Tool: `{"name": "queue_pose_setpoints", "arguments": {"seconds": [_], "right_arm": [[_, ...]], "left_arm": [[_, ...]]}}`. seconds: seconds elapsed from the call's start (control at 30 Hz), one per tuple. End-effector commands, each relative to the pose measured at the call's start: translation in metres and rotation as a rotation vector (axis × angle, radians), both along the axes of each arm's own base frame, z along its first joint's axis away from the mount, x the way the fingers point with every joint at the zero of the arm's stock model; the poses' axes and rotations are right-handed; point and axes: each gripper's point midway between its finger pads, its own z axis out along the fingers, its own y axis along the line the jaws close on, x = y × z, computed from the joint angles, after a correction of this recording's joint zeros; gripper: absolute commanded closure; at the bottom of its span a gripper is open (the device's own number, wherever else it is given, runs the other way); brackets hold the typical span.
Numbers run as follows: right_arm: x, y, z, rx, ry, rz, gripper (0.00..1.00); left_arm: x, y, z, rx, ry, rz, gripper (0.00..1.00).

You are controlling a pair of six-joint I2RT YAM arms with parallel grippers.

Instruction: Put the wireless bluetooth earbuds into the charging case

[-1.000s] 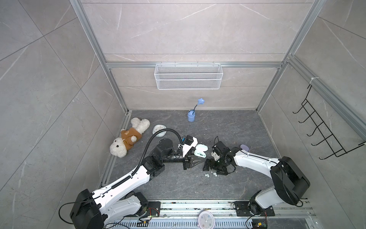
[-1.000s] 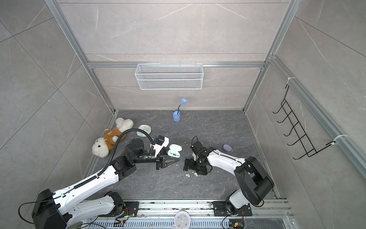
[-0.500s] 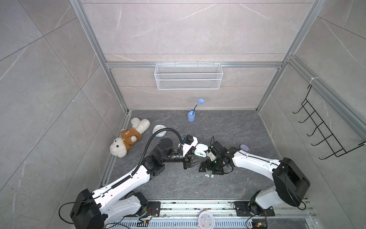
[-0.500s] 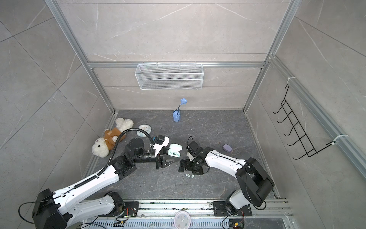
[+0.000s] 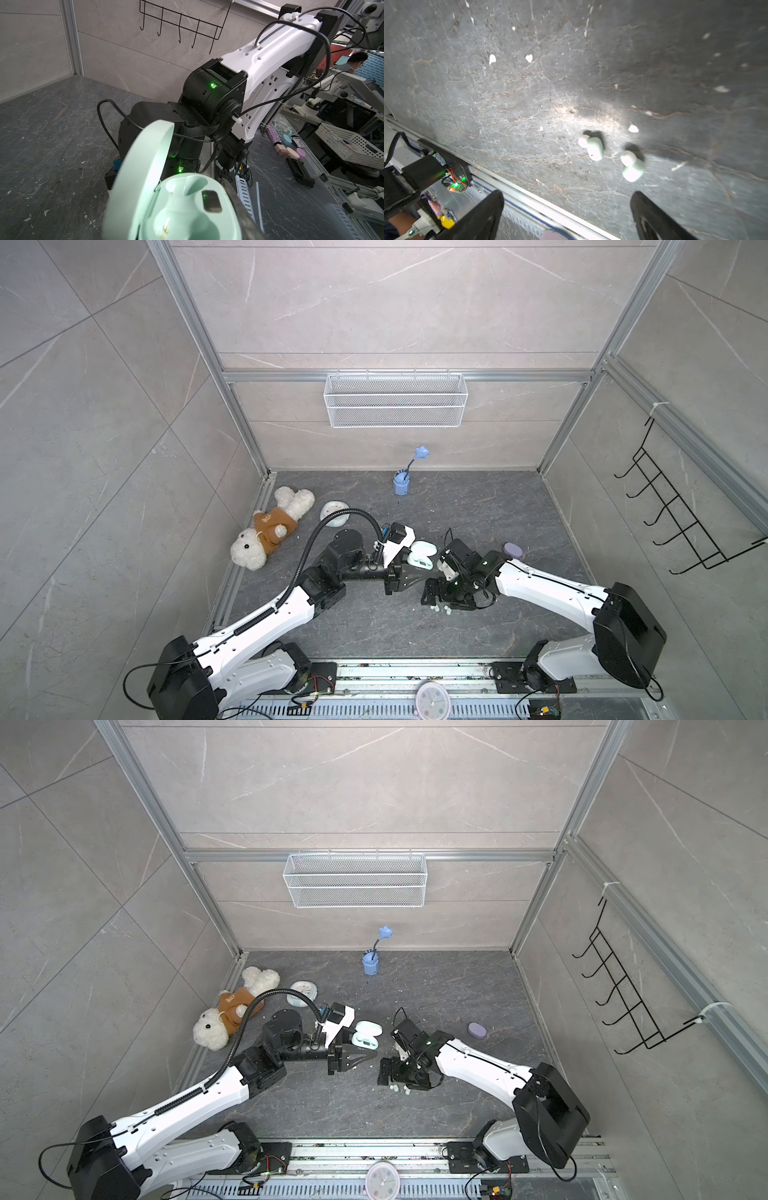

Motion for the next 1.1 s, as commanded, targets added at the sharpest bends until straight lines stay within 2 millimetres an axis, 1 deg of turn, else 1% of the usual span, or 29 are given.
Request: {"name": "queue_pose_setpoints", "arguments": {"seconds": [0.0,0.13,0.23,0.33,0.5,0.6,0.73,0.9,1.07], "right_arm": [[0.003,-0.010,0.003,-0.092,-0.035,-0.052,0.03],[0.002,-0.036,-0.010,-0.220,-0.059,-0.175,0.03],[-0.003,-0.057,-0.019,-0.306,-0.071,-0.191,0.04],[-0.008,-0.069,-0.029,-0.364,-0.068,-0.173,0.04],[-0.016,-0.073,-0.048,-0.400,-0.027,-0.142,0.04],[-0.016,-0.073,-0.054,-0.410,-0.026,-0.136,0.04],[-0.015,-0.073,-0.057,-0.430,-0.023,-0.125,0.04],[-0.018,-0.084,-0.060,-0.476,-0.020,-0.135,0.03],[-0.018,-0.089,-0.060,-0.504,-0.023,-0.146,0.03]], "left_arm": [[-0.006,0.001,0.025,-0.060,-0.064,-0.019,1.00],[-0.006,0.002,0.027,-0.062,-0.068,-0.018,1.00],[-0.007,0.003,0.027,-0.061,-0.067,-0.014,1.00],[-0.007,0.004,0.026,-0.059,-0.065,-0.016,1.00],[-0.007,0.004,0.026,-0.057,-0.068,-0.014,1.00],[-0.006,0.004,0.026,-0.058,-0.067,-0.011,0.99],[-0.007,0.004,0.026,-0.056,-0.063,-0.012,1.00],[-0.006,0.004,0.026,-0.052,-0.066,-0.008,1.00],[-0.005,0.002,0.027,-0.055,-0.062,-0.013,1.00]]}}
